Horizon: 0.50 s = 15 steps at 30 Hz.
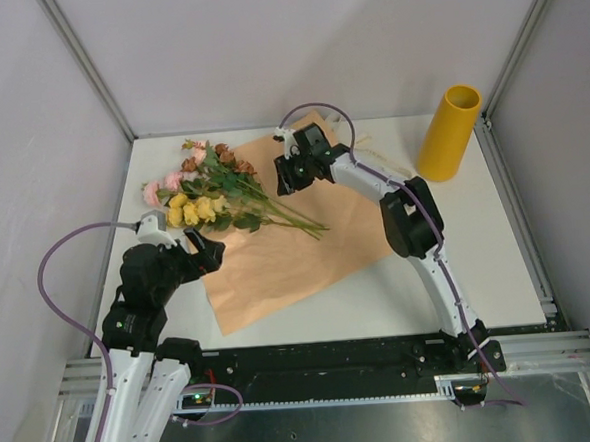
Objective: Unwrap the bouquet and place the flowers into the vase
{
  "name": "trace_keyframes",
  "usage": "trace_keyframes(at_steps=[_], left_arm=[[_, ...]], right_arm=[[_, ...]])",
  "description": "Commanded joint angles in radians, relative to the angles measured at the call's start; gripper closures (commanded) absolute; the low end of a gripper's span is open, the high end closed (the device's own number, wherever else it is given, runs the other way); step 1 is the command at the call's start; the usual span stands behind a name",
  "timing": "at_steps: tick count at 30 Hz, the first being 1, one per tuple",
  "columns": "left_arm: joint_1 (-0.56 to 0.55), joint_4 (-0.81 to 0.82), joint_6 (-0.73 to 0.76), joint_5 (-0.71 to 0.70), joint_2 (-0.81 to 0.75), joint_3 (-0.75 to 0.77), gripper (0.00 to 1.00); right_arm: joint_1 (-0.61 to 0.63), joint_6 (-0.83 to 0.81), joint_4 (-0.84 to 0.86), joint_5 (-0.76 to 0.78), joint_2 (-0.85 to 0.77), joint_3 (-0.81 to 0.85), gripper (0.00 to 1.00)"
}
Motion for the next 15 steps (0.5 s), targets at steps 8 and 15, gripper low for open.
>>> trace_keyframes(at_steps=[8,15], left_arm=[[0.007,0.036,0.029,0.033,-0.020,0.017,0.00],[0.007,0.037,0.028,0.033,-0.021,0.016,0.00]], right_arm=[[-0.001,0.050,-0.001,-0.110,0.074,0.076,0.55],[-0.003,0.070,0.002,-0.129,0.098,0.091,0.59]])
